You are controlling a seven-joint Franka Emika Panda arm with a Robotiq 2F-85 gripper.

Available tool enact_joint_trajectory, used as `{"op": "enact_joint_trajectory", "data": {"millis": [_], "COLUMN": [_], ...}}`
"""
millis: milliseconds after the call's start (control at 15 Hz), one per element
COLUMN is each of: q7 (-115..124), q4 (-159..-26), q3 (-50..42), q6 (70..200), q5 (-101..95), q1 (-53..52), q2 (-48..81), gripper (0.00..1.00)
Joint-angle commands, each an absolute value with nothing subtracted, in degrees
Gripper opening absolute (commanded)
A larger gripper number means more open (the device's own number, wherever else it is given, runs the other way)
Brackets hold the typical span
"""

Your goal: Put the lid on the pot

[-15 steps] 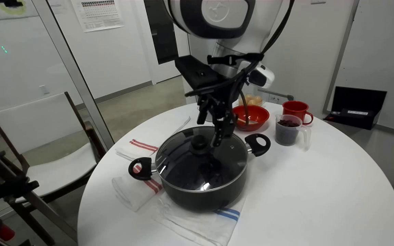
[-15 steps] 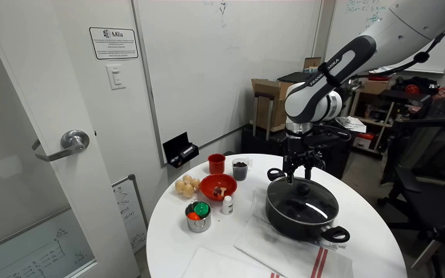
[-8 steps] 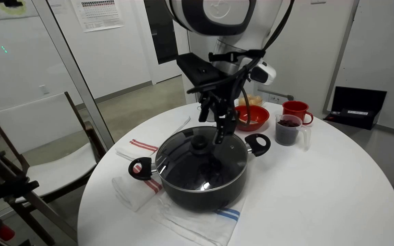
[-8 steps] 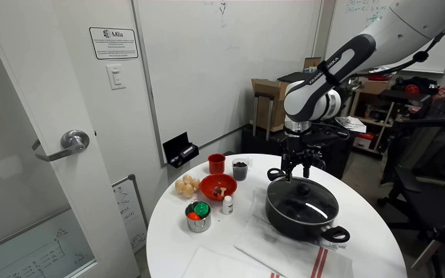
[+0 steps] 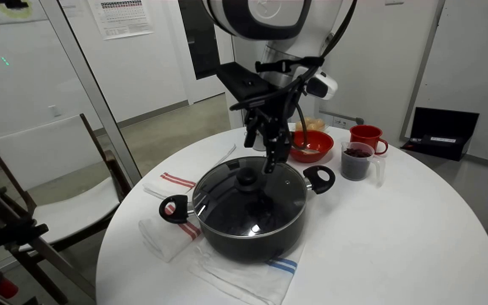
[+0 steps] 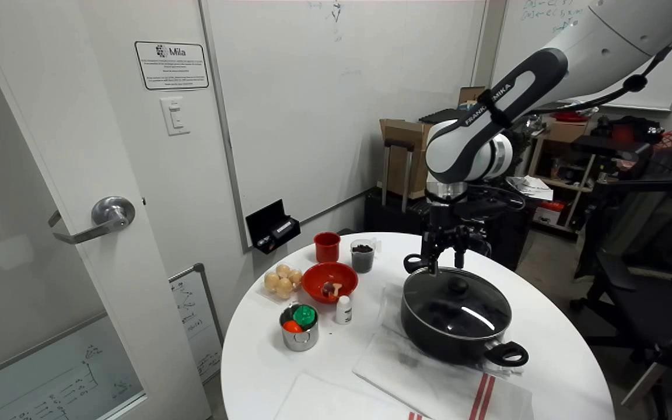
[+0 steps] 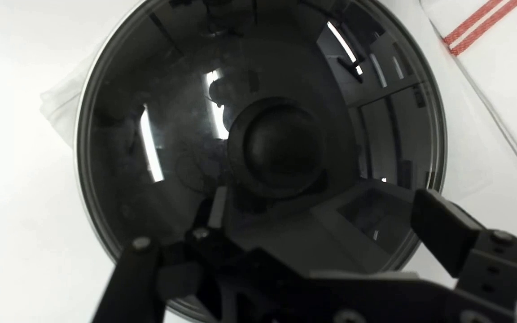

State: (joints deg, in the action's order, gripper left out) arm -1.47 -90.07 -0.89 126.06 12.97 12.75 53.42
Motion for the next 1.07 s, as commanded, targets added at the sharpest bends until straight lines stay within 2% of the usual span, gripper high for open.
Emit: {"op": "enact_joint_trajectory", "data": {"millis": [0, 1000], "q7": [-1.13, -2.12], "q4": [-93.2, -104.13], "q3": [-1.18, -0.5], "q6": [126.91, 125.71], "q5": [12.4, 12.47], "q1": [11.34, 8.89], "q2": [50.45, 40.83], "gripper": [1.0, 1.0]}}
